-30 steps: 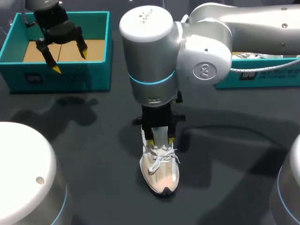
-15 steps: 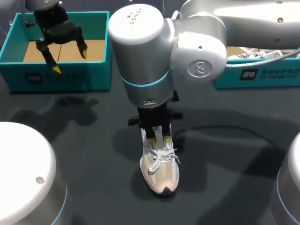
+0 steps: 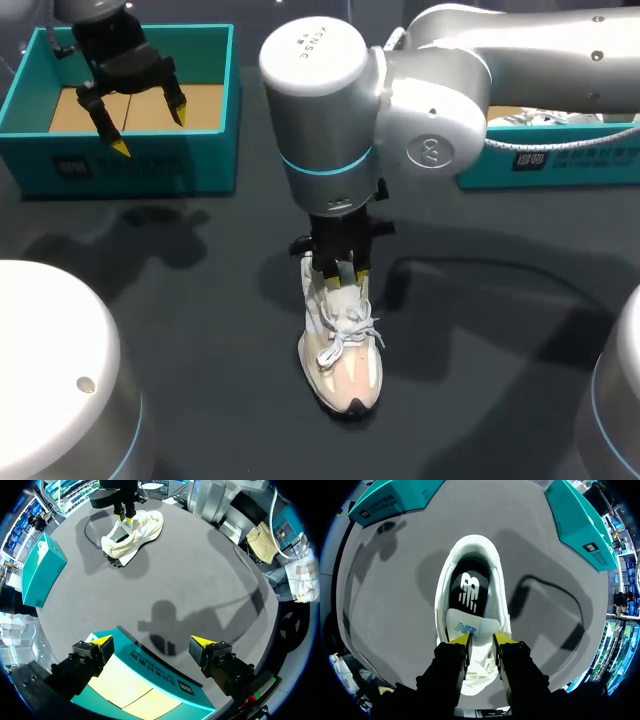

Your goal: Take the shoe out of the shoebox, open the shoe tongue, remove and reinsert the insole, then place the shoe into the shoebox

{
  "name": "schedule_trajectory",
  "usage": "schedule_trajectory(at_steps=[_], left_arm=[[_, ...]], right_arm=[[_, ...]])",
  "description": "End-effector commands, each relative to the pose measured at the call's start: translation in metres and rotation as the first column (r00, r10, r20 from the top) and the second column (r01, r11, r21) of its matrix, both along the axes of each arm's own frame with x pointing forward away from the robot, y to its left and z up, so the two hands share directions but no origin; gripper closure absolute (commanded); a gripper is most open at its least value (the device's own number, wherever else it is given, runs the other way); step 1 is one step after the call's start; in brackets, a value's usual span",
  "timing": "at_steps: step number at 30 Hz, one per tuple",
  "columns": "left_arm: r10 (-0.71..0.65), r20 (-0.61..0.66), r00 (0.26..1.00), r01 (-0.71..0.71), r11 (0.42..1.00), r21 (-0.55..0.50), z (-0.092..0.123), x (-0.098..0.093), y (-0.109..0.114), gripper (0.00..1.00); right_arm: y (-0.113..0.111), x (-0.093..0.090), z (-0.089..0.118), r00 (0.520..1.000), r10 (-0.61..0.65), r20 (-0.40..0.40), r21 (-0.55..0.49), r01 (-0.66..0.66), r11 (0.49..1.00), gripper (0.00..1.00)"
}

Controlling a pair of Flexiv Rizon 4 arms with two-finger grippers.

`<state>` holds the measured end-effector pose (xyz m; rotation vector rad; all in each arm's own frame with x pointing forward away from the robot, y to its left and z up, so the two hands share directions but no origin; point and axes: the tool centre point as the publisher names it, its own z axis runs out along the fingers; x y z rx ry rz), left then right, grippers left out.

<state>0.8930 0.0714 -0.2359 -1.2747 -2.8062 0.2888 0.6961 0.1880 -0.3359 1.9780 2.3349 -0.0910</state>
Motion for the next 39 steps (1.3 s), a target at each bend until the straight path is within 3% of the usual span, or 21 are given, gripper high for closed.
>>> schedule_trajectory(at_steps=[1, 4, 11, 16, 18, 20, 21, 22, 23, 24, 32, 33, 34, 36, 39], left_arm=[[0.0, 0.001, 1.0, 0.0, 1.0, 0.003, 0.0, 0.0, 0.0, 0.0], [0.0, 0.001, 1.0, 0.0, 1.0, 0.003, 0.0, 0.0, 0.0, 0.0], [0.0, 0.001, 1.0, 0.0, 1.0, 0.003, 0.0, 0.0, 0.0, 0.0], [0.0, 0.001, 1.0, 0.0, 1.0, 0.003, 0.0, 0.0, 0.0, 0.0], [0.0, 0.001, 1.0, 0.0, 1.0, 0.003, 0.0, 0.0, 0.0, 0.0], [0.0, 0.001, 1.0, 0.0, 1.0, 0.003, 0.0, 0.0, 0.0, 0.0], [0.0, 0.001, 1.0, 0.0, 1.0, 0.003, 0.0, 0.0, 0.0, 0.0], [0.0, 0.001, 1.0, 0.0, 1.0, 0.003, 0.0, 0.0, 0.0, 0.0], [0.0, 0.001, 1.0, 0.0, 1.0, 0.003, 0.0, 0.0, 0.0, 0.0], [0.0, 0.001, 1.0, 0.0, 1.0, 0.003, 0.0, 0.0, 0.0, 0.0], [0.0, 0.001, 1.0, 0.0, 1.0, 0.003, 0.0, 0.0, 0.0, 0.0], [0.0, 0.001, 1.0, 0.0, 1.0, 0.003, 0.0, 0.0, 0.0, 0.0], [0.0, 0.001, 1.0, 0.0, 1.0, 0.003, 0.0, 0.0, 0.0, 0.0], [0.0, 0.001, 1.0, 0.0, 1.0, 0.003, 0.0, 0.0, 0.0, 0.0], [0.0, 0.001, 1.0, 0.0, 1.0, 0.003, 0.0, 0.0, 0.0, 0.0]], right_arm=[[-0.007, 0.008, -0.015, 1.0, 0.025, -0.014, 0.082, -0.024, 0.996, 0.73], [-0.004, 0.011, -0.012, 0.999, 0.047, -0.012, 0.077, -0.046, 0.996, 0.73], [0.003, 0.014, 0.027, 0.987, 0.158, 0.033, 0.005, -0.158, 0.987, 0.71], [0.0, 0.023, 0.043, 0.952, 0.305, -0.005, -0.015, -0.305, 0.952, 0.6], [-0.003, 0.03, 0.05, 0.911, 0.411, -0.022, -0.021, -0.411, 0.911, 0.53], [-0.004, 0.036, 0.055, 0.841, 0.542, -0.013, -0.022, -0.542, 0.84, 0.47], [-0.003, 0.039, 0.057, 0.775, 0.632, 0.009, -0.036, -0.631, 0.775, 0.25], [-0.002, 0.041, 0.059, 0.68, 0.732, 0.039, -0.056, -0.73, 0.681, 0.07], [-0.002, 0.041, 0.06, 0.603, 0.797, 0.045, -0.071, -0.793, 0.604, 0.0], [-0.005, 0.042, 0.059, 0.618, 0.786, 0.009, -0.07, -0.784, 0.617, 0.0], [-0.005, 0.042, 0.059, 0.618, 0.786, 0.009, -0.07, -0.784, 0.617, 0.0], [-0.001, 0.048, 0.054, 0.613, 0.788, -0.052, -0.054, -0.79, 0.611, 0.0], [0.001, 0.054, 0.05, 0.532, 0.846, -0.009, -0.036, -0.846, 0.532, 0.0], [0.007, 0.062, 0.048, 0.436, 0.898, 0.057, -0.061, -0.897, 0.439, 0.0], [0.008, 0.067, 0.05, 0.353, 0.93, 0.1, -0.083, -0.929, 0.362, 0.0]])
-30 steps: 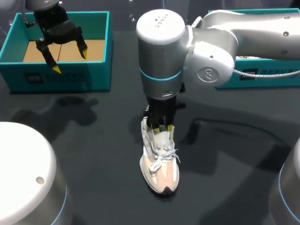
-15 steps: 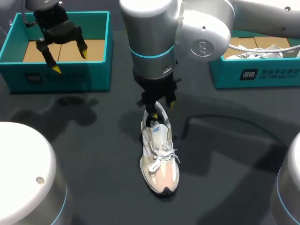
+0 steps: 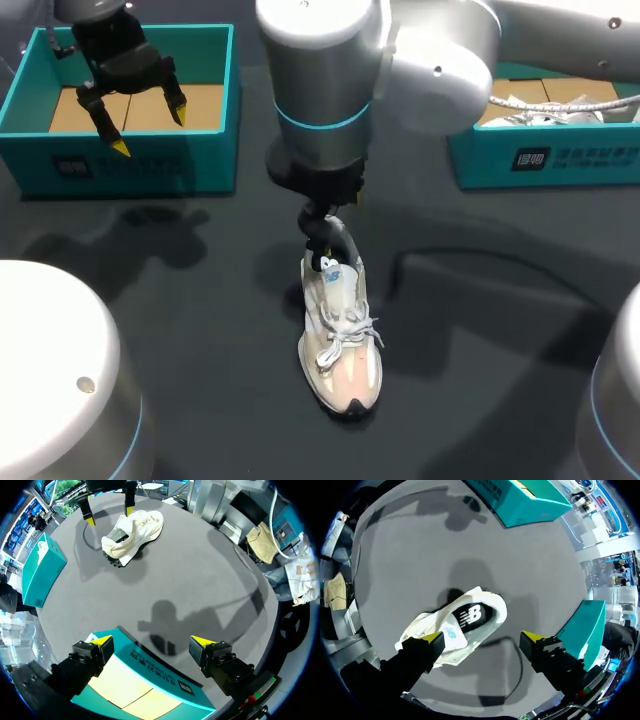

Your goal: Take the shoe out of the shoebox, open the shoe tongue, remove and reinsert the insole, then place the shoe into the shoebox

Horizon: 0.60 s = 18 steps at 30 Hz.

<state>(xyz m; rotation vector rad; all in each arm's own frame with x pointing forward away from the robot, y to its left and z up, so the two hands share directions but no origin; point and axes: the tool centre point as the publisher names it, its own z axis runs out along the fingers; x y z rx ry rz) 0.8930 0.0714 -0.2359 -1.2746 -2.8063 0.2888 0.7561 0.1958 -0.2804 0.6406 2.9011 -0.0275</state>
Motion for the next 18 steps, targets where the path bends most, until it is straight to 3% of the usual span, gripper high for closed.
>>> schedule_trajectory(at_steps=[1, 4, 12, 18], left_arm=[[-0.001, 0.001, 1.0, 0.001, 1.0, 0.003, 0.0, 0.0, 0.0, 0.0], [-0.001, 0.001, 1.0, 0.001, 1.0, 0.003, 0.0, 0.0, 0.0, 0.0], [-0.001, 0.001, 1.0, 0.001, 1.0, 0.003, 0.0, 0.0, 0.0, 0.0], [-0.001, 0.001, 1.0, 0.001, 1.0, 0.003, 0.0, 0.0, 0.0, 0.0]], right_arm=[[-0.001, 0.01, -0.005, 0.961, 0.269, 0.062, 0.058, -0.273, 0.96, 0.0], [0.004, 0.017, -0.002, 0.924, 0.373, 0.082, 0.045, -0.377, 0.925, 0.0], [0.006, 0.037, -0.013, 0.864, 0.5, 0.057, 0.035, -0.503, 0.864, 0.0], [0.014, 0.048, -0.023, 0.865, 0.501, 0.015, 0.033, -0.501, 0.865, 0.0]])
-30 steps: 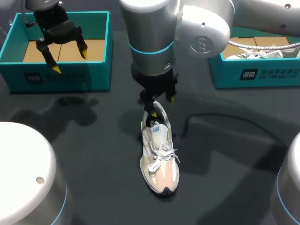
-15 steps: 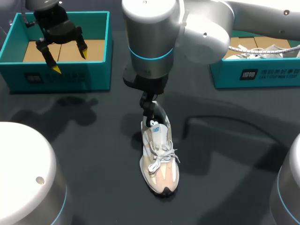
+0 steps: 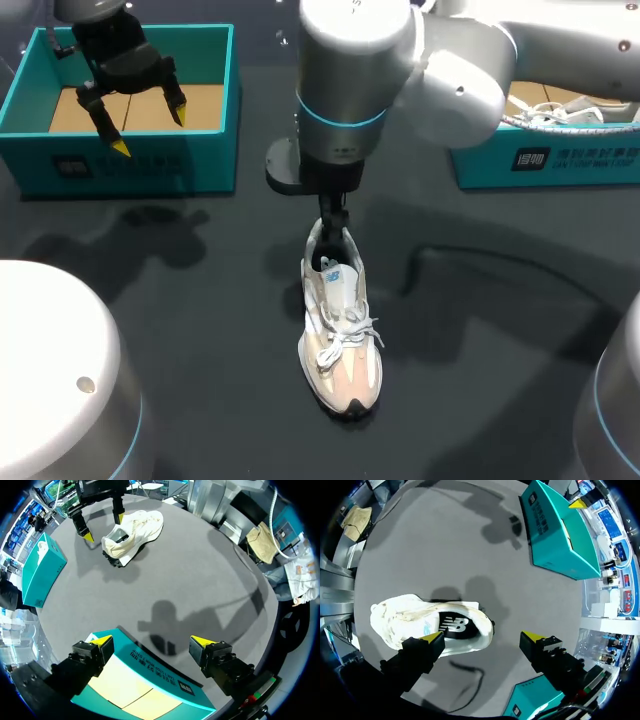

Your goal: Take the shoe out of the shoebox, open the shoe tongue, remove and reinsert the insole, then place the shoe into the shoebox

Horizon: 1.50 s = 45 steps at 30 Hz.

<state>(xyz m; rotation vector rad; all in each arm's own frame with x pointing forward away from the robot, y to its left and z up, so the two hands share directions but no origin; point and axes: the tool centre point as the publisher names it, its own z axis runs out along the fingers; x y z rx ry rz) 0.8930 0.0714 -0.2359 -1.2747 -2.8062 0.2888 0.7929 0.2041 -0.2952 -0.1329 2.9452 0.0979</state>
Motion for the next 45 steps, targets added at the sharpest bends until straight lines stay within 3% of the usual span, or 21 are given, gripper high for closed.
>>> schedule_trajectory(at_steps=[1, 8, 33, 38, 45], left_arm=[[0.0, 0.001, 1.0, 0.0, 1.0, 0.003, 0.0, 0.0, 0.0, 0.0], [0.0, 0.001, 1.0, 0.0, 1.0, 0.003, 0.0, 0.0, 0.0, 0.0], [0.0, 0.001, 1.0, 0.0, 1.0, 0.003, 0.0, 0.0, 0.0, 0.0], [0.0, 0.001, 1.0, 0.0, 1.0, 0.003, 0.0, 0.0, 0.0, 0.0], [0.0, 0.001, 1.0, 0.0, 1.0, 0.003, 0.0, 0.0, 0.0, 0.0]], right_arm=[[0.007, 0.012, -0.01, 1.0, -0.002, -0.025, -0.007, 0.002, 1.0, 0.0], [0.008, 0.022, -0.029, 0.998, -0.039, -0.055, -0.007, 0.039, 0.999, 0.0], [0.007, 0.023, -0.077, 0.997, -0.064, -0.046, -0.04, 0.062, 0.997, 0.0], [0.003, 0.024, -0.085, 0.996, -0.074, -0.051, -0.033, 0.072, 0.997, 0.07], [0.0, 0.026, -0.092, 0.994, -0.083, -0.067, -0.019, 0.082, 0.996, 0.25]])
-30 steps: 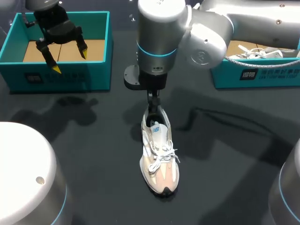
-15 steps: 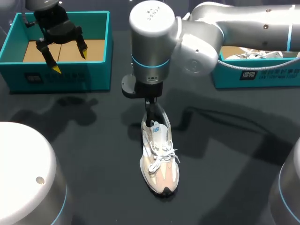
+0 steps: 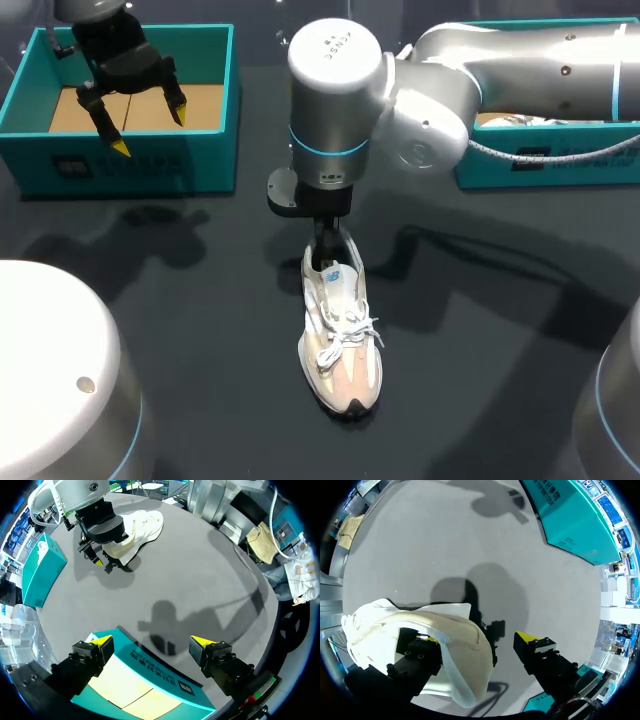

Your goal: Take the shoe out of the shoebox, open the shoe tongue, remove and reinsert the insole, then place the shoe into the shoebox

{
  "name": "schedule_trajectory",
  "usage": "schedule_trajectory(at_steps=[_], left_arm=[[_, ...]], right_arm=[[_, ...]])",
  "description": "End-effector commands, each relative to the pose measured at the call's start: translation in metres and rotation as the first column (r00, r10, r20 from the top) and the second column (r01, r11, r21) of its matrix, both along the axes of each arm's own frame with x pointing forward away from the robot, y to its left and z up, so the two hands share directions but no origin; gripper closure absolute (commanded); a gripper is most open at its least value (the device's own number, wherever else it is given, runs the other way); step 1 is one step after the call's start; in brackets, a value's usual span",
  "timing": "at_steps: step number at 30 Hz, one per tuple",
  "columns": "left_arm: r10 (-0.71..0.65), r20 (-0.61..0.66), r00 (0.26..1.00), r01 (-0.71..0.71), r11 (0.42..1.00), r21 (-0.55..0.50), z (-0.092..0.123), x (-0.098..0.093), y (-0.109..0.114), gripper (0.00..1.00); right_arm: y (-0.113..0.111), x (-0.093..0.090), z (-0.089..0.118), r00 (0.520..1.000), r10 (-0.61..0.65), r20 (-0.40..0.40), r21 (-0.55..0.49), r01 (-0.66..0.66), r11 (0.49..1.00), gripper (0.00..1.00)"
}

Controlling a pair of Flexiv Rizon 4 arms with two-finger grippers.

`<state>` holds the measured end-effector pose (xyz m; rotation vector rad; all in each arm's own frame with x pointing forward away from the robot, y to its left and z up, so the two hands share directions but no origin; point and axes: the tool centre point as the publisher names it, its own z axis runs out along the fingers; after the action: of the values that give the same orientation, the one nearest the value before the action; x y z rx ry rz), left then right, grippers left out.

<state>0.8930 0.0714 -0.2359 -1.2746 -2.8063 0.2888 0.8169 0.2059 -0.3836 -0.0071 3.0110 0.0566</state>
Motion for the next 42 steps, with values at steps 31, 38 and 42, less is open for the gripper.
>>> schedule_trajectory(at_steps=[31, 38, 42], left_arm=[[-0.001, 0.001, 1.0, 0.001, 1.0, 0.003, 0.0, 0.0, 0.0, 0.0], [-0.001, 0.001, 1.0, 0.001, 1.0, 0.003, 0.0, 0.0, 0.0, 0.0], [-0.001, 0.001, 1.0, 0.001, 1.0, 0.003, 0.0, 0.0, 0.0, 0.0]], right_arm=[[-0.02, 0.003, 0.048, 1.0, 0.005, -0.022, -0.013, -0.006, 1.0, 1.0], [-0.049, 0.007, 0.1, 1.0, -0.01, -0.012, -0.063, 0.009, 0.998, 1.0], [-0.069, 0.014, 0.127, 1.0, -0.029, 0.011, -0.096, 0.03, 0.995, 1.0]])
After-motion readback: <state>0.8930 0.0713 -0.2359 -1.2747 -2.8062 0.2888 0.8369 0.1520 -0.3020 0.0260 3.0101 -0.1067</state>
